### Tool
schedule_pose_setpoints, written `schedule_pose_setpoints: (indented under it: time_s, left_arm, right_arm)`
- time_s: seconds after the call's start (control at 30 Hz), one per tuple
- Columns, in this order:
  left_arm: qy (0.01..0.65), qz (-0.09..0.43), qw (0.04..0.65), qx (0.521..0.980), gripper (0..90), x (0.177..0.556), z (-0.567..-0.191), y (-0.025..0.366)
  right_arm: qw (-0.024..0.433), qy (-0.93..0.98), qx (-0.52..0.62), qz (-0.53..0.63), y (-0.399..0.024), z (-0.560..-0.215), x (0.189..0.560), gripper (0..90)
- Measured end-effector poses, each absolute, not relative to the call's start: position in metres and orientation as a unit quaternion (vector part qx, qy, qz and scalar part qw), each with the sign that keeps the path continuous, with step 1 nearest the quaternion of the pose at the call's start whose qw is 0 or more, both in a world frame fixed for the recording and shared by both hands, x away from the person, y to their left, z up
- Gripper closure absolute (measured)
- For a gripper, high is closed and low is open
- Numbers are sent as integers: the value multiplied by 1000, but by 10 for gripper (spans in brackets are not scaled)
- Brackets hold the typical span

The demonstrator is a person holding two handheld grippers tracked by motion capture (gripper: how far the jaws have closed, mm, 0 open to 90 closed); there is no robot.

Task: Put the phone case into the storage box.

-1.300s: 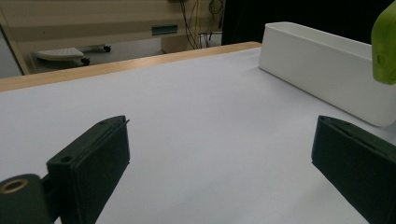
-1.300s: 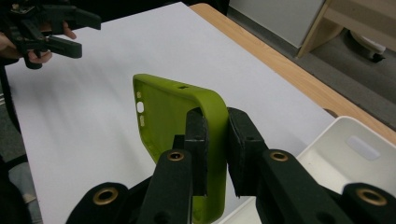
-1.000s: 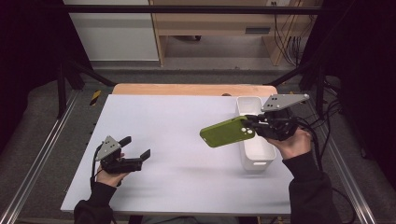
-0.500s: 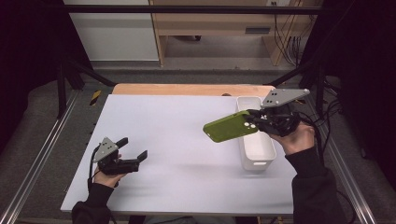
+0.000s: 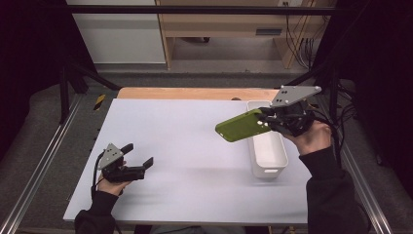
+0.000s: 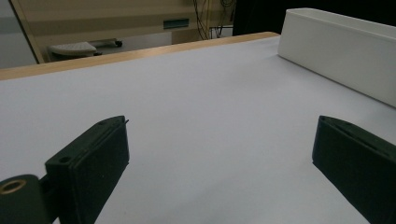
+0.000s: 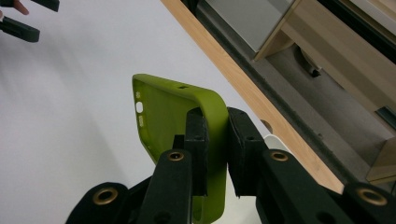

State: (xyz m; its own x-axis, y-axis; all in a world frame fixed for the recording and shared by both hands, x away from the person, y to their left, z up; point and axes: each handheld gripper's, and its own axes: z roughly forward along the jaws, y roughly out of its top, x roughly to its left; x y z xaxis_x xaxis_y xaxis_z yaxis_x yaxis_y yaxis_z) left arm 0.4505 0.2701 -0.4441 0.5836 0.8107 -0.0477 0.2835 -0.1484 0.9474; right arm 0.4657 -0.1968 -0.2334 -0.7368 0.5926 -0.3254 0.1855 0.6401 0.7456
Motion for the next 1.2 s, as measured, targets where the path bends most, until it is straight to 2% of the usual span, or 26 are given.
schedule_pose_setpoints:
  time_s: [1.2]
  left_arm:
    - [378, 250, 527, 719, 33, 450, -445, 269]
  right_arm:
    - [366, 868, 182, 283, -208, -216, 477, 795]
